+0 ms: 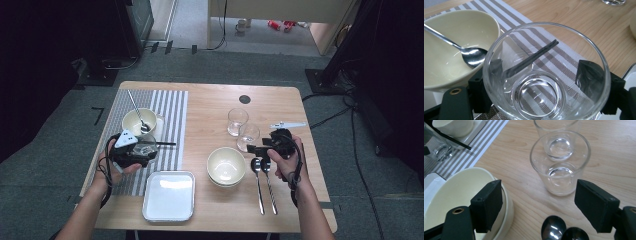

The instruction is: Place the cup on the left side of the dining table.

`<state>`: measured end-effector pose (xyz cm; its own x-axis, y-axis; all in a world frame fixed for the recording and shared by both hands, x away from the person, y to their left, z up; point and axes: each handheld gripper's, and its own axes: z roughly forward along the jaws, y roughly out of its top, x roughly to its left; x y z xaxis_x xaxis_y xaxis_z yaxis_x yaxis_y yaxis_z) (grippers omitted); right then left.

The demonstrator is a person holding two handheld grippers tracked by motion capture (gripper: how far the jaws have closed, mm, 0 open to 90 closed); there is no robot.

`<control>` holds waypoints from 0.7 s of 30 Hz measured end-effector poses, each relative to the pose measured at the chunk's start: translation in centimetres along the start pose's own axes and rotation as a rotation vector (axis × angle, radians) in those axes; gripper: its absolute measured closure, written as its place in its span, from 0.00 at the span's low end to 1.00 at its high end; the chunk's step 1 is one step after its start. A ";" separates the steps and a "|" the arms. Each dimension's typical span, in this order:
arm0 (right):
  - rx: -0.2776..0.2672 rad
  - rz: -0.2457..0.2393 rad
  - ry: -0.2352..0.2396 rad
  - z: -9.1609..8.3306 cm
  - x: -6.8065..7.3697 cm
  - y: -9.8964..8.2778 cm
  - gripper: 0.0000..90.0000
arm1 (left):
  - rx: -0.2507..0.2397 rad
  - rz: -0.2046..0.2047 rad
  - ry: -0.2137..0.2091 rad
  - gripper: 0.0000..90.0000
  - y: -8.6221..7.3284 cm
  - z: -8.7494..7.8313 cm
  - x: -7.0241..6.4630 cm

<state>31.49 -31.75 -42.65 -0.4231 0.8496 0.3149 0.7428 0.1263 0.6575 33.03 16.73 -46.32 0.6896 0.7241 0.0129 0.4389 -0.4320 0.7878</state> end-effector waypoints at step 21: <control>0.010 0.053 -0.021 -1.0 -2.3 -3.2 0.26 | -0.005 -0.021 0.014 0.22 -2.3 0.1 0.6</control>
<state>29.54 -34.58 -44.79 -0.3725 0.8657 0.3344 0.7687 0.0860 0.6337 32.49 18.11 -48.23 0.6720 0.7406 0.0050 0.4501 -0.4138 0.7913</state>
